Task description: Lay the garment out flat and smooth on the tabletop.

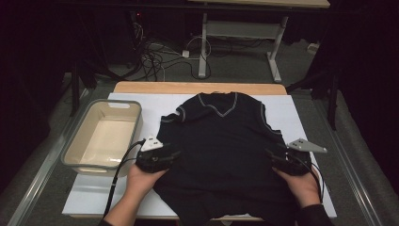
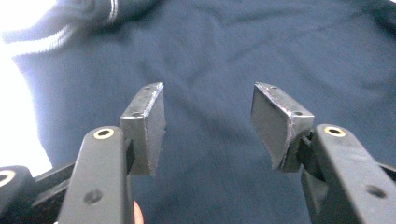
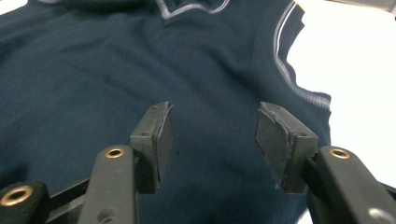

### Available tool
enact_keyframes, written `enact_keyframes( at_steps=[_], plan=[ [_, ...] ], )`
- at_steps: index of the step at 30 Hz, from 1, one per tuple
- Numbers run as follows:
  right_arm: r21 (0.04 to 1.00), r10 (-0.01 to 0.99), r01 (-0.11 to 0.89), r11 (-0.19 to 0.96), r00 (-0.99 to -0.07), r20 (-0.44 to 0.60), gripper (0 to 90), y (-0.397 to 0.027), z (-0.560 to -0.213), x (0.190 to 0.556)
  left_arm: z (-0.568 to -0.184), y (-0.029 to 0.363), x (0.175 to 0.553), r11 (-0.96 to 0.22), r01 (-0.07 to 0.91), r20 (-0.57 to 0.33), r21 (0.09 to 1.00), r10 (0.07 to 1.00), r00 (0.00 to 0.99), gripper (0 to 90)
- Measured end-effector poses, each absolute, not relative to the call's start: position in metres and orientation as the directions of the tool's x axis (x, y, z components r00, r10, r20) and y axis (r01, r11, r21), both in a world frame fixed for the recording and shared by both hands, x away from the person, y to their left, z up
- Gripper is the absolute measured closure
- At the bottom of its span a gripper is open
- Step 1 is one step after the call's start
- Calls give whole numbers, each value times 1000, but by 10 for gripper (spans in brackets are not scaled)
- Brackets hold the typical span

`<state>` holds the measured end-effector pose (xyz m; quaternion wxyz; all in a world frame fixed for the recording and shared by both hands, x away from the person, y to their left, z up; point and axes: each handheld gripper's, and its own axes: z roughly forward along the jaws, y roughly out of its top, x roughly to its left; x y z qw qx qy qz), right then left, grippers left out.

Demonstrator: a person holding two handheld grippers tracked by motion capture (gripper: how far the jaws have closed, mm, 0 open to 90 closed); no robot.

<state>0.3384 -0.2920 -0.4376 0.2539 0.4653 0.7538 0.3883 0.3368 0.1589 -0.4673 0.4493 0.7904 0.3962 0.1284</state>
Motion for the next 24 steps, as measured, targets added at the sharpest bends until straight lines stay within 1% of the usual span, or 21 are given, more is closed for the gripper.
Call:
enact_keyframes(
  at_steps=[1,2,3,4,5,6,7,11,15,20,21,24],
  plan=[
    [823,896,499,271,-443,-27,467,-294,-441,325,-471,167,323,-283,507,-155,814,735,660,434],
    [823,896,499,271,-443,-27,467,-294,-441,325,-471,167,323,-283,507,-155,814,735,660,434],
    [823,896,502,266,-444,-19,466,-295,-446,313,-474,171,316,-283,511,-159,812,735,660,434],
    [823,896,502,266,-444,-19,466,-295,-446,313,-475,174,311,-281,513,-161,811,735,659,434],
    [820,894,502,274,-448,-25,466,-297,-451,302,-479,180,300,-280,517,-168,809,732,660,434],
    [820,894,502,274,-448,-25,466,-297,-451,302,-479,180,300,-280,517,-168,809,732,660,434],
    [818,892,500,283,-450,-34,465,-298,-455,293,-482,183,291,-298,515,-154,804,732,663,435],
    [824,890,490,286,-455,-39,463,-301,-460,280,-484,187,280,-300,518,-161,801,725,669,434],
    [820,886,495,288,-463,-32,464,-307,-464,273,-483,189,270,-279,526,-192,804,715,672,434],
    [818,884,499,286,-467,-25,464,-312,-468,272,-485,189,269,-270,537,-201,799,721,663,433],
    [821,883,498,279,-469,-16,463,-314,-469,271,-486,188,266,-265,540,-218,799,710,670,435],
    [821,882,497,280,-471,-16,463,-315,-469,270,-484,183,260,-272,529,-217,804,693,687,437]
  ],
)
